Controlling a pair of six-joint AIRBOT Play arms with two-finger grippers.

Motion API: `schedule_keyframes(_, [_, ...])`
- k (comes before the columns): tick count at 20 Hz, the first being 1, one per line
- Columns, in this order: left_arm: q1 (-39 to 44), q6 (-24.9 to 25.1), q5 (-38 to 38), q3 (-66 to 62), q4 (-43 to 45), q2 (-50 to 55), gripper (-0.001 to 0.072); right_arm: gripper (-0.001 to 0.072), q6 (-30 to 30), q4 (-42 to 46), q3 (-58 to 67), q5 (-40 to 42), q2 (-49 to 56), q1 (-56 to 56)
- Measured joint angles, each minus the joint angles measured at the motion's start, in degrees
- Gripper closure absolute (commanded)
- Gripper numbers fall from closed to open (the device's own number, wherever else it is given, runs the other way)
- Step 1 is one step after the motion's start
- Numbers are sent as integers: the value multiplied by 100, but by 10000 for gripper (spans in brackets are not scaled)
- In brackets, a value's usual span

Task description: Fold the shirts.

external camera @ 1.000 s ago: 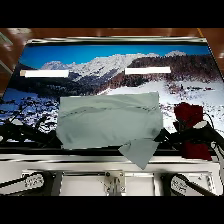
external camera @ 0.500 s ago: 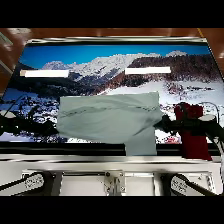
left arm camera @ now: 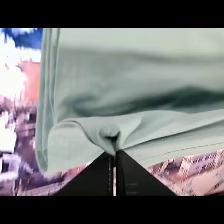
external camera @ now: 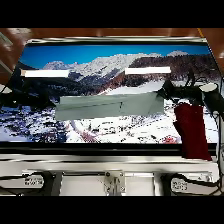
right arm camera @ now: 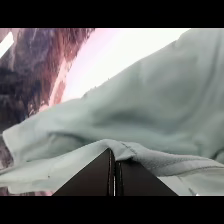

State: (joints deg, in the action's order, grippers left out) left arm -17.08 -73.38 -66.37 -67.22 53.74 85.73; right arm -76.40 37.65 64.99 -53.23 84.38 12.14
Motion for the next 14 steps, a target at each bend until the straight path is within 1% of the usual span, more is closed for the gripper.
schedule_keyframes(4, [153, -155, 61, -833, -195, 935, 662, 640, -140, 52, 363, 195, 796, -83])
schedule_keyframes(5, [210, -175, 72, -994, -229, 1134, 585, 621, -144, 63, 404, 238, 970, -103])
schedule_keyframes(6, [264, -190, 87, -1150, -262, 1327, 375, 478, -146, 72, 433, 243, 1123, -107])
schedule_keyframes(7, [319, -210, 101, -1276, -273, 1482, 237, 163, -146, 85, 450, 280, 1237, -109])
schedule_keyframes(8, [365, -232, 109, -1401, -289, 1617, 173, 47, -136, 90, 466, 302, 1325, -111])
schedule_keyframes(12, [348, -232, -28, -1875, -315, 1838, 170, 47, 345, 223, 581, 90, 1331, 48])
schedule_keyframes(14, [238, -238, -330, -2170, -315, 1875, 171, 45, 328, 608, 651, -96, 1193, 245])
